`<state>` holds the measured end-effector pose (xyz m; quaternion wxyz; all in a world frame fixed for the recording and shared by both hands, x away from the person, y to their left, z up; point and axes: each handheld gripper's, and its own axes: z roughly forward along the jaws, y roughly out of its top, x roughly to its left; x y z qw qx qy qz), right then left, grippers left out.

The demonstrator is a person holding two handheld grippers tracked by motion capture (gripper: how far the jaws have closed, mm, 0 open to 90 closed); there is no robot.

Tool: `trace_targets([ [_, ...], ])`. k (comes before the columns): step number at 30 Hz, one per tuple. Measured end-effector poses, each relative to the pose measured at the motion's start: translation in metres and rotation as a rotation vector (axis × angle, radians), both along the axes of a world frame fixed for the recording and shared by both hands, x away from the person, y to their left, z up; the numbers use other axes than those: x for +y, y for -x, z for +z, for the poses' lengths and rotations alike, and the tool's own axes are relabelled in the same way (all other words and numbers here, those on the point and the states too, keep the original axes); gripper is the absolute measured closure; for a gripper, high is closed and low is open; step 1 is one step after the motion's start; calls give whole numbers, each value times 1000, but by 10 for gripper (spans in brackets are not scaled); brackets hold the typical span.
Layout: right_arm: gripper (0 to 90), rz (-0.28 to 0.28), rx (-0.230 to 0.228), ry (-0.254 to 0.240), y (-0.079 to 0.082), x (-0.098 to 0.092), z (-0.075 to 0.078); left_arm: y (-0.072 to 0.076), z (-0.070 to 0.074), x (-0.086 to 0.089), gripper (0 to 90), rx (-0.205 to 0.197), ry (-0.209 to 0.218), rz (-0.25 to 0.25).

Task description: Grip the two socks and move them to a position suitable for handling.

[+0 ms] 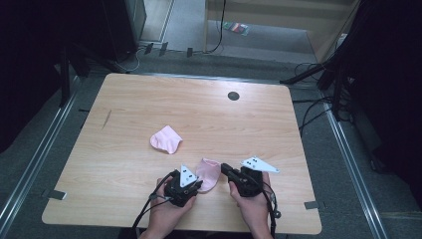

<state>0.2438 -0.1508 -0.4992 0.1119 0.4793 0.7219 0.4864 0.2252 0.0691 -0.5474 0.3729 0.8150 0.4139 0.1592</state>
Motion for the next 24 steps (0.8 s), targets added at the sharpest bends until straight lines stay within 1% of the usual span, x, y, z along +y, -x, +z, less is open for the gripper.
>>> trace_targets([
  [1,898,-10,-3,0,0,-3,1,-1,0,3,846,-5,-9,-5],
  [3,900,-21,-8,8,-1,-8,3,-3,2,13,861,11,-16,-32],
  [4,900,-29,-12,9,-1,-10,4,-4,4,19,865,10,-30,-45],
  [5,900,-34,-8,8,-1,-13,5,-4,6,25,869,0,-37,-55],
  [7,900,-44,8,3,-1,-20,6,-4,11,40,875,-8,-23,-91],
  [9,900,-48,25,0,0,-25,7,-5,17,54,879,-8,17,-141],
  [10,900,-48,38,-5,1,-27,6,-4,20,60,880,-15,23,-169],
  [11,900,-45,56,-14,2,-29,5,-3,23,65,882,-23,24,-209],
  [12,900,-39,72,-16,3,-30,3,-2,27,70,883,-28,7,-249],
  [13,900,-32,90,-20,5,-31,1,-1,28,73,883,-26,-3,-266],
  [14,900,-26,106,-29,7,-31,0,0,30,77,884,-21,-12,-294],
  [16,900,-12,145,-58,11,-32,-4,0,28,86,885,-12,-42,-302],
  [17,900,-7,164,-56,14,-31,-6,-1,26,90,885,-1,-42,-307],
  [18,900,2,175,-51,15,-29,-10,-2,23,93,885,20,-31,-329],
  [19,900,3,188,-42,15,-27,-13,-3,20,95,883,25,-30,-340],
  [20,900,0,205,-42,15,-25,-17,-3,17,96,878,19,-24,-350],
  [21,900,0,214,-43,13,-23,-21,-3,15,96,869,8,-20,-349],
  [22,897,1,226,-31,12,-20,-24,-4,13,96,837,-5,-27,-325],
  [23,873,13,244,-10,10,-18,-28,-4,13,95,733,-22,-30,-294],
  [24,804,-1,239,-7,10,-16,-31,-4,13,96,655,-37,-30,-266],
])
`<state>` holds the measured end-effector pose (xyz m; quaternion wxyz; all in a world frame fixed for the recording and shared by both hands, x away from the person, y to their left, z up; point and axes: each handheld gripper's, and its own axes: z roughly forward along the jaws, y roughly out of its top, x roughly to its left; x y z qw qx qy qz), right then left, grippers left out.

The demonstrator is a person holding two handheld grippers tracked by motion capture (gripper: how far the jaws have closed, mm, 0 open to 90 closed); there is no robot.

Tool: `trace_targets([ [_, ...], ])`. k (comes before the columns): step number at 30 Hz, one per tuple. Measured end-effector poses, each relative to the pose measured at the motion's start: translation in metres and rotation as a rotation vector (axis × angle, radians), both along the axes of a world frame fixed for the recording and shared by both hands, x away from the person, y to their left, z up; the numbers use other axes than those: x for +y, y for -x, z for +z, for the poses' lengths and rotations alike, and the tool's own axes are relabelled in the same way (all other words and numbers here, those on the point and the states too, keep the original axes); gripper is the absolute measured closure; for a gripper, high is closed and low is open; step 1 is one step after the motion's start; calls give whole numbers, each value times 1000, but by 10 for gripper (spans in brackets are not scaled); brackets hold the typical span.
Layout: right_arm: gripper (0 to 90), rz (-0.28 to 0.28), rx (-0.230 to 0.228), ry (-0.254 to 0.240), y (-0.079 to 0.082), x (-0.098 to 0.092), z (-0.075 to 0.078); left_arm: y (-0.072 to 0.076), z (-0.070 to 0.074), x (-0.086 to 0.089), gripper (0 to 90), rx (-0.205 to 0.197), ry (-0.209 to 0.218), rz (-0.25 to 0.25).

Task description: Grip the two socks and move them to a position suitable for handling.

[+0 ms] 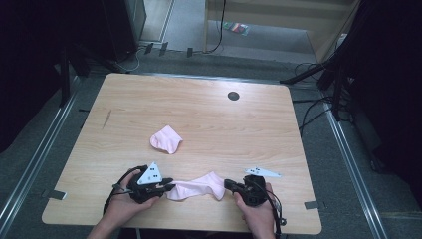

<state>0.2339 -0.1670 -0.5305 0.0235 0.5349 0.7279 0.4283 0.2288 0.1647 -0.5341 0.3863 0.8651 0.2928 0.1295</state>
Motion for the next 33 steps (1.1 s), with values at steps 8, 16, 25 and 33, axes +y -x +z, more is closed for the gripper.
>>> trace_targets([
  [8,730,-46,-155,19,6,-2,6,13,10,-1,679,-30,133,32],
  [16,778,124,-127,108,7,32,-13,13,-13,-15,707,6,-27,-5],
  [25,900,62,-129,140,5,27,-20,12,-14,-3,687,-6,-29,-12],
  [33,788,66,-145,131,8,29,-17,10,-13,2,536,22,80,-17],
])
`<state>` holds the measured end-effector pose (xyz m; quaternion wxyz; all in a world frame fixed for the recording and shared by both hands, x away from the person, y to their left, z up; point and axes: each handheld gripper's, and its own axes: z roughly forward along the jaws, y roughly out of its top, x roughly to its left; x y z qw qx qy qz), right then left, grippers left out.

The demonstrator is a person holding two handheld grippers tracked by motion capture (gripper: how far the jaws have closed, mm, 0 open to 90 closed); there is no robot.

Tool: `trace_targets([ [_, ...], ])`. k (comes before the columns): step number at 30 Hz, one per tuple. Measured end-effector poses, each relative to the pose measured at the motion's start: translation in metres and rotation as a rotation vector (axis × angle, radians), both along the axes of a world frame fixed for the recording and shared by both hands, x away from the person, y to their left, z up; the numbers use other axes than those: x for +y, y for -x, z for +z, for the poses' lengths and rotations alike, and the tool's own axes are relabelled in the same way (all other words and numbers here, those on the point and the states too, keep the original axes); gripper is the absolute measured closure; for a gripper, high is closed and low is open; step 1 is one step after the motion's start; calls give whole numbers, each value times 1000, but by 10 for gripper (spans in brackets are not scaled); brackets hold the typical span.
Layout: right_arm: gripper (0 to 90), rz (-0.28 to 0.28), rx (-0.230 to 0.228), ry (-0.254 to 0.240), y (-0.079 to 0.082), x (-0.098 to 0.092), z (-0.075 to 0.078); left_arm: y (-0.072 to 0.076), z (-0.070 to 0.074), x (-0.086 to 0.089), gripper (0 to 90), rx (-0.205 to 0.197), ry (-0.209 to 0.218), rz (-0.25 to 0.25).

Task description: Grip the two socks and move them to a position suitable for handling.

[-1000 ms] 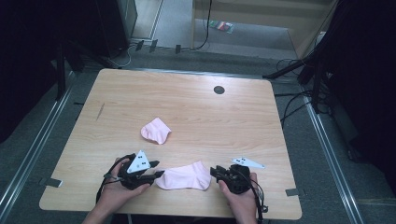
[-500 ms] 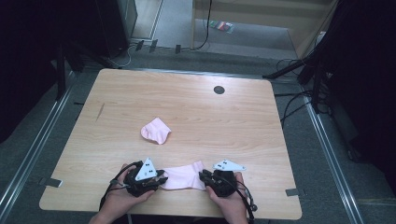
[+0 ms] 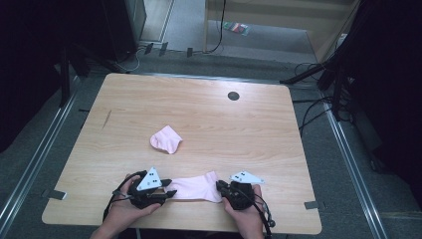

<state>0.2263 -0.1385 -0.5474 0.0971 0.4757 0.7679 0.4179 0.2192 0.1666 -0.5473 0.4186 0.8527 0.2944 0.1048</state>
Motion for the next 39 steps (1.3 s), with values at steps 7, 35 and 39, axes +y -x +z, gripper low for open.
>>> trace_targets([
  [7,681,17,-63,-39,1,-3,14,-8,13,17,385,-68,159,144],
  [35,220,-91,-84,-55,-10,-31,24,-112,-1,26,443,-52,66,610],
  [39,224,-91,-83,-52,-10,-32,24,-116,-2,23,497,-15,34,623],
])
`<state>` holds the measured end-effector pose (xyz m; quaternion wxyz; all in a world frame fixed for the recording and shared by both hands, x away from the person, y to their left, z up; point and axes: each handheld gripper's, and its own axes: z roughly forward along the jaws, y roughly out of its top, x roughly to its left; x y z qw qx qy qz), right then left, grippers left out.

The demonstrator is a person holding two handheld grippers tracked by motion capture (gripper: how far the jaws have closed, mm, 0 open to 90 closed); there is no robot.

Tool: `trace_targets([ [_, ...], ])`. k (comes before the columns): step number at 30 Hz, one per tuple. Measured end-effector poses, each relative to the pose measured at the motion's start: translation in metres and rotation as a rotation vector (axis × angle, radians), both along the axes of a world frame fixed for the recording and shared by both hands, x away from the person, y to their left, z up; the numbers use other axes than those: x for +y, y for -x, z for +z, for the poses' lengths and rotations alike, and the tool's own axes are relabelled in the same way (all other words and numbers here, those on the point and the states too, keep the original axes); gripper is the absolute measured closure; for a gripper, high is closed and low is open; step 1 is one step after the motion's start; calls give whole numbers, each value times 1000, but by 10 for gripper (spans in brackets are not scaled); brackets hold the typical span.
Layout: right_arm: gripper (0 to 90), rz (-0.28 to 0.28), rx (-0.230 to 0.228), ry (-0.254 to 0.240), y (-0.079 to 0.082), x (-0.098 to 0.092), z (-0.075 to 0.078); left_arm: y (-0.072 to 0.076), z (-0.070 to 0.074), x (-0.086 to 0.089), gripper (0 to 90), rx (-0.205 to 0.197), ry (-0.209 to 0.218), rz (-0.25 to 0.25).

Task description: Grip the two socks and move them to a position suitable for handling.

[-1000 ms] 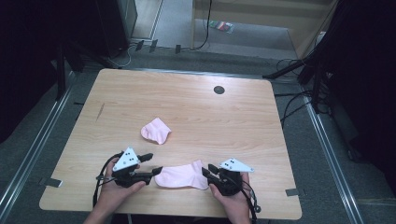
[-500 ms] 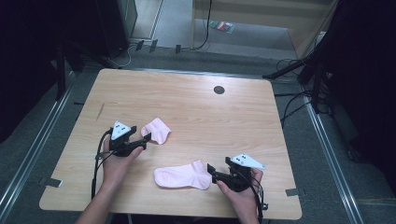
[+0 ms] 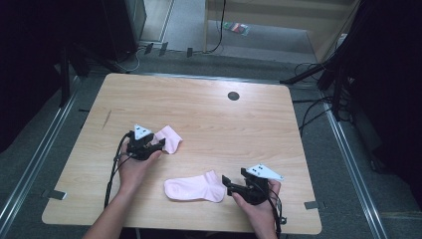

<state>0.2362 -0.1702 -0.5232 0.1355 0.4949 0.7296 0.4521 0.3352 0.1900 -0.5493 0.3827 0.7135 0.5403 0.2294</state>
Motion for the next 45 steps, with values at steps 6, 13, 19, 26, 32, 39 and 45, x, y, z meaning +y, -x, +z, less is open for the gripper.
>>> trace_targets([
  [6,245,2,5,9,0,1,-1,-3,-1,1,657,47,-4,21],
  [13,265,1,8,14,-1,1,-2,-1,3,0,848,43,31,-27],
  [19,267,-3,11,16,-2,-1,-2,11,26,-17,853,-14,104,-141],
  [26,268,-9,11,14,-2,-2,-1,22,39,-55,851,-11,186,-340],
  [32,269,-12,15,18,-2,-2,-2,16,15,-66,806,61,141,-328],
  [39,269,-15,18,12,-3,-1,-3,20,12,-53,341,-2,124,-307],
  [45,274,-8,5,6,-3,4,0,31,16,-28,343,-57,188,-243],
])
